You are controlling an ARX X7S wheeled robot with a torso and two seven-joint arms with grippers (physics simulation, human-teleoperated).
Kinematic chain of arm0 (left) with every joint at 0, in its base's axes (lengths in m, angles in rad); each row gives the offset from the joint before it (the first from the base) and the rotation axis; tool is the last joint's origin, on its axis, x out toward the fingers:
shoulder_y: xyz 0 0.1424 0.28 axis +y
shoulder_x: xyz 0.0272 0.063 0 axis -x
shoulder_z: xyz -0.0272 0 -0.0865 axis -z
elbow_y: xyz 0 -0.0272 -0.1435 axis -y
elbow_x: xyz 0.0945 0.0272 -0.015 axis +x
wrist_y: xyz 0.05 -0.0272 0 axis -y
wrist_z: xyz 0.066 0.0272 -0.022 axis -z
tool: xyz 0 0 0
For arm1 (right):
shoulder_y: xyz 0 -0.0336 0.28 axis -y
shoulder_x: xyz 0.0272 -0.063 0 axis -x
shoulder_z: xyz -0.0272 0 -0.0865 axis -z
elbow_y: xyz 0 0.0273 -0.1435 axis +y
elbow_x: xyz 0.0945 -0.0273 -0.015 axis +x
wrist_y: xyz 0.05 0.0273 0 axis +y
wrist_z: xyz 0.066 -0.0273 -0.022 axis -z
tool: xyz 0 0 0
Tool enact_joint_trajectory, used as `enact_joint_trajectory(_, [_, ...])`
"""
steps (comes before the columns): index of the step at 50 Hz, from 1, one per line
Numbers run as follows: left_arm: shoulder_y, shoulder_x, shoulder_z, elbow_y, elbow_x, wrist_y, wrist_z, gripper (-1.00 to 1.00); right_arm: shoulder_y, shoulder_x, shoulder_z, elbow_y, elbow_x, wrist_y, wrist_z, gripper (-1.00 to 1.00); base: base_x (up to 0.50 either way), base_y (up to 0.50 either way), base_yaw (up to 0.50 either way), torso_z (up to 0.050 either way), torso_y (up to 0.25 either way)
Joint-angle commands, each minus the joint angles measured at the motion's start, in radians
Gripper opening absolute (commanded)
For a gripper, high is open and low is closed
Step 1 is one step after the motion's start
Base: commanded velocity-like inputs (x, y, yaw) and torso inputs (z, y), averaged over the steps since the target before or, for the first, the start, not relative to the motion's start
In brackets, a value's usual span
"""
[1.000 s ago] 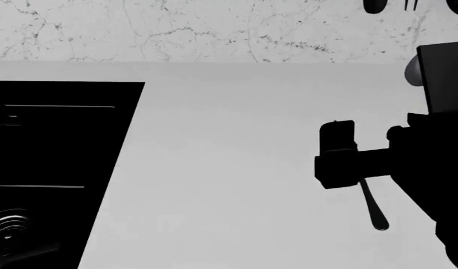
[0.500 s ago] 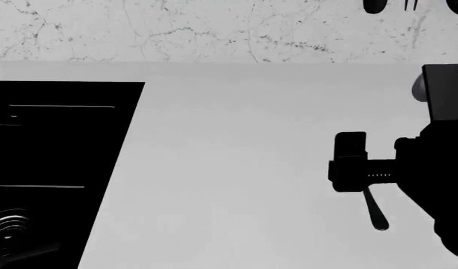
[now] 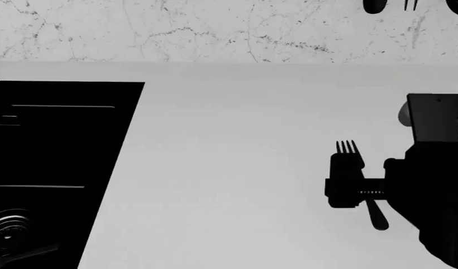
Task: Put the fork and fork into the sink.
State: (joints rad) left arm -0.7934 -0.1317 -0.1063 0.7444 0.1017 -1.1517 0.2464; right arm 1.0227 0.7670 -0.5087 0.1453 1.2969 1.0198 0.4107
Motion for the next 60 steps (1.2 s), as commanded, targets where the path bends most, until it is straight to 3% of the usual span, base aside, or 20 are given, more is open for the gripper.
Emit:
enact_joint_trajectory(1, [0.357,0.042,0.064,-0.013,-0.015,0.011,-0.011,1.00,-0.036,-0.005,-0.028,0.030,-0.030,-0.036,-0.037,1.00,-0.02,-0.01,0.00,-0.017,0.000])
enact_joint_trajectory(33, [0.344,0.022,0.067,0.030,-0.042,-0.045,-0.035,1.00,-0.128,-0.073,-0.085,0.186,-0.118,-0.148,-0.148,1.00,-0.02,0.00,0.00,-0.017,0.000])
enact_joint_trajectory(54, [0.355,0.016,0.061,0.010,-0.060,-0.020,-0.049,1.00,-0.171,-0.096,-0.100,0.253,-0.091,-0.121,-0.175,1.00,-0.02,0.00,0.01,-0.017,0.000])
enact_joint_trajectory(55, [0.357,0.016,0.060,0.012,-0.061,-0.019,-0.050,1.00,-0.174,-0.097,-0.101,0.251,-0.091,-0.121,-0.174,-1.00,-0.02,-0.01,0.01,-0.017,0.000])
enact_joint_trajectory(60, [0.358,0.014,0.054,0.017,-0.065,-0.023,-0.053,1.00,-0.196,-0.083,-0.085,0.214,-0.088,-0.150,-0.166,-1.00,-0.02,0.00,0.01,-0.017,0.000])
